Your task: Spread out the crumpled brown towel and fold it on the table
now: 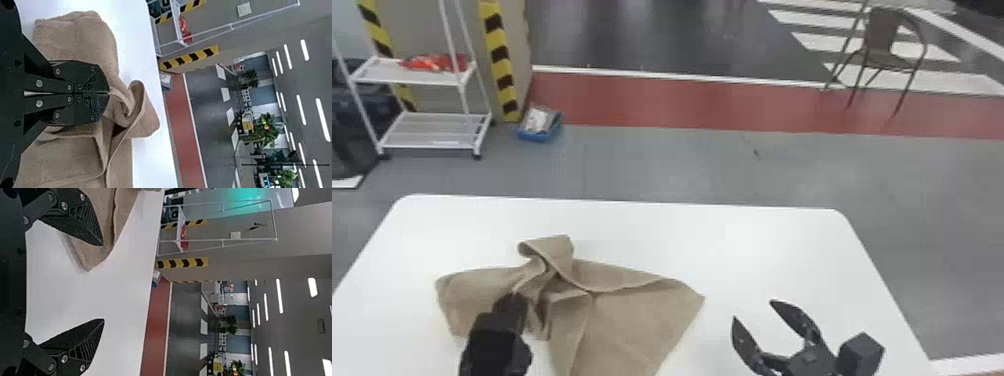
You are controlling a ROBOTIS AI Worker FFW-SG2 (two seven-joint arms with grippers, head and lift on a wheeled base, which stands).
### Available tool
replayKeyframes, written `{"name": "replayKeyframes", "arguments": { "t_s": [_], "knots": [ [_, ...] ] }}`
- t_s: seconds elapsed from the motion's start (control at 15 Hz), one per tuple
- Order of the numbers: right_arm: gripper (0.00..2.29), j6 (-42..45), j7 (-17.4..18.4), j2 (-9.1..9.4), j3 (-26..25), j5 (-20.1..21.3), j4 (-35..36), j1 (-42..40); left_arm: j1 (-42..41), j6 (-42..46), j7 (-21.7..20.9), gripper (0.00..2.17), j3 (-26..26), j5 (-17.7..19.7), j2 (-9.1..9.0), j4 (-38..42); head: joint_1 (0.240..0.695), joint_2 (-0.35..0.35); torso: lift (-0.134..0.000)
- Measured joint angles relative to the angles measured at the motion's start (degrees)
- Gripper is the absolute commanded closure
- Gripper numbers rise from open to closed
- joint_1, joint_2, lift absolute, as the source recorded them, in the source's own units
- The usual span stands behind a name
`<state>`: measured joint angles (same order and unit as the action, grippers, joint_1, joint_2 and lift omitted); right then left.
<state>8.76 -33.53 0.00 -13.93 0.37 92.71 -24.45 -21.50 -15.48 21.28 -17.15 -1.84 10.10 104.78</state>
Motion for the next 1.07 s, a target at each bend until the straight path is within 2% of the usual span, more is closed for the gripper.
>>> {"name": "replayKeyframes", "arguments": {
  "t_s": [0.27,0.6,0.73,0.93,1.07],
  "knots": [
    [0.22,-5.2,2.8,0.00,7.3,4.7,1.9,-1.1,0.4,-1.5,-1.3,1.38,3.3,0.2,-0.04,1.7,0.695,0.031,0.000],
    [0.29,-12.0,8.3,0.00,17.0,12.1,7.7,-3.7,1.0,-1.4,-1.4,1.38,3.2,0.5,-0.53,1.2,0.695,0.127,0.000],
    [0.29,-18.8,10.0,0.00,21.1,15.4,10.3,-4.2,1.2,-1.5,-1.3,1.38,3.1,0.4,-0.60,1.1,0.695,0.157,0.000],
    [0.29,-26.9,10.3,-0.20,26.2,20.7,14.1,-4.8,1.4,-1.7,-1.3,1.38,2.9,0.2,-0.63,0.9,0.695,0.195,0.000],
    [0.29,-32.3,10.0,-1.28,29.0,22.5,16.3,-4.8,1.4,-1.7,-1.3,1.38,2.8,0.1,-0.68,0.7,0.695,0.219,0.000]
  ]
}}
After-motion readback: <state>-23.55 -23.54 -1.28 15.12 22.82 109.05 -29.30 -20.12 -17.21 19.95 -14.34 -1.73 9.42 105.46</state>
